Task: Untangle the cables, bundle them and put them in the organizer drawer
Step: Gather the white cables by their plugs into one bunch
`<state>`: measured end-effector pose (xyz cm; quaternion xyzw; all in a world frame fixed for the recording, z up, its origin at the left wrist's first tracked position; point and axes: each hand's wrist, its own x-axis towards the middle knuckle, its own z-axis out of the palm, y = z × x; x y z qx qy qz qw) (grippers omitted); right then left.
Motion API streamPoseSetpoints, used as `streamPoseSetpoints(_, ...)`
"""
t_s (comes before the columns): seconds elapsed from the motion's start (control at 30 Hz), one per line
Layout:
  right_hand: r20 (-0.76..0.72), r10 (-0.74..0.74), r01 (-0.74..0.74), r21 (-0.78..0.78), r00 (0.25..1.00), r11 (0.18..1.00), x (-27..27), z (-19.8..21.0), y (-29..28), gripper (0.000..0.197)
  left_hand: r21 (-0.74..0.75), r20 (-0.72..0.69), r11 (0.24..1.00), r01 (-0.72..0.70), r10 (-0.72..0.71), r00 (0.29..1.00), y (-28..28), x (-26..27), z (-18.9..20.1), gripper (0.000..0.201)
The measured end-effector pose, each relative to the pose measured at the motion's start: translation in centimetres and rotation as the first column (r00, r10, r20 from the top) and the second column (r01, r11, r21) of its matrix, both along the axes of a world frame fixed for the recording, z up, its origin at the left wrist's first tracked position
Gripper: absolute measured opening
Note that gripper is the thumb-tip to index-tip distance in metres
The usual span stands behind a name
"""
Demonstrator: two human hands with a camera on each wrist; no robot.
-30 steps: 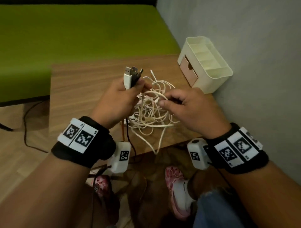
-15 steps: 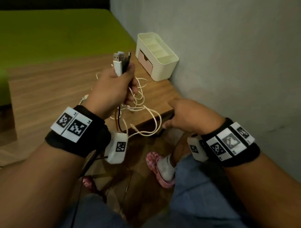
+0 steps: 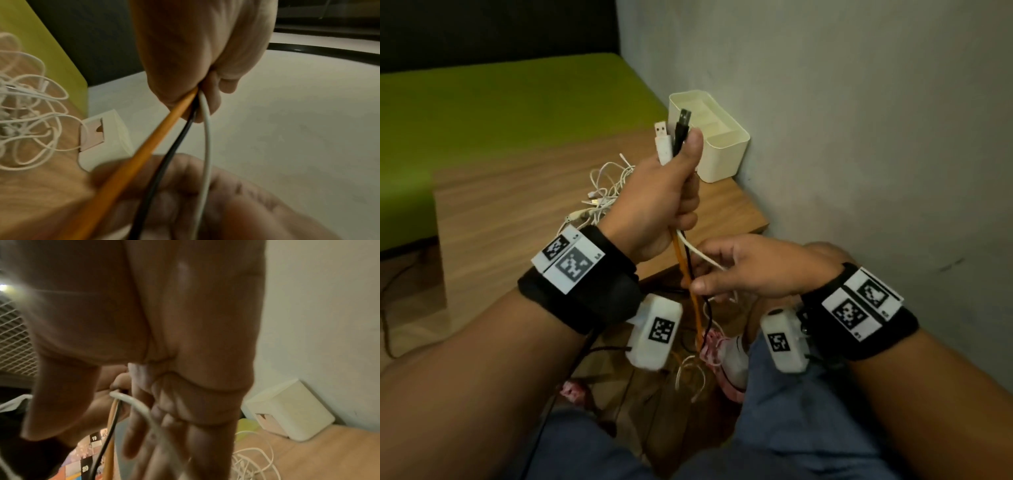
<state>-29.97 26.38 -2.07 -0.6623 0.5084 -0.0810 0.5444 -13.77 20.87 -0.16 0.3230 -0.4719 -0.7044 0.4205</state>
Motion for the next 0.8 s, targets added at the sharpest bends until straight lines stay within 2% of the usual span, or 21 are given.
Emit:
streamPoseSetpoints(0.07, -0.094, -0.011, 0.001, -0.107, 0.995, 0.994, -0.2, 0.0, -0.8, 0.057, 0.063, -0.001, 0.997, 0.038, -0.038, 0.999, -0.8, 0.8, -1.5, 0.037)
streamPoseSetpoints(0.13, -0.101, -0.133, 0.107, -0.229, 0.986, 0.968, -0.2, 0.3, -1.7, 0.058, 0.102, 0.024, 0.994, 0.051, -0.053, 0.998, -1.3, 1.4, -3.0, 0.031)
streamPoseSetpoints(0.23, 0.085, -0.333, 0.337, -0.419, 0.939, 0.843, 0.4, 1.0, -3.2, 0.040, 0.136, 0.081, 0.989, 0.051, -0.062, 0.995, -1.7, 2.2, -4.8, 0.022)
streamPoseSetpoints(0.3, 0.188, -0.349, 0.396, -0.472, 0.918, 0.788, 1.2, 0.8, -4.7, 0.043, 0.155, 0.123, 0.987, 0.050, -0.069, 0.990, -2.0, 2.6, -6.0, 0.023)
streamPoseSetpoints(0.4, 0.179, -0.270, 0.324, -0.545, 0.946, 0.773, 2.5, 0.1, -6.5, 0.046, 0.161, 0.197, 0.985, 0.069, -0.101, 0.975, -2.1, 2.8, -6.9, 0.026)
streamPoseSetpoints(0.5, 0.114, -0.189, 0.219, -0.600, 0.975, 0.770, 3.8, -1.0, -8.3, 0.028, 0.130, 0.243, 0.987, 0.094, -0.124, 0.962, -2.5, 3.3, -7.6, 0.024)
streamPoseSetpoints(0.6, 0.111, -0.189, 0.218, -0.576, 0.976, 0.787, 4.5, -2.1, -9.7, 0.016, 0.139, 0.213, 0.980, 0.142, -0.169, 0.962, -3.1, 4.4, -8.3, 0.023)
streamPoseSetpoints(0.73, 0.124, -0.177, 0.216, -0.550, 0.976, 0.807, 5.3, -2.6, -11.2, 0.021, 0.133, 0.165, 0.978, 0.160, -0.181, 0.970, -4.2, 6.2, -8.4, 0.008)
streamPoseSetpoints(0.8, 0.111, -0.157, 0.192, -0.516, 0.981, 0.835, 6.0, -2.4, -12.0, 0.022, 0.122, 0.172, 0.983, 0.139, -0.159, 0.972, -4.8, 6.9, -8.4, 0.012)
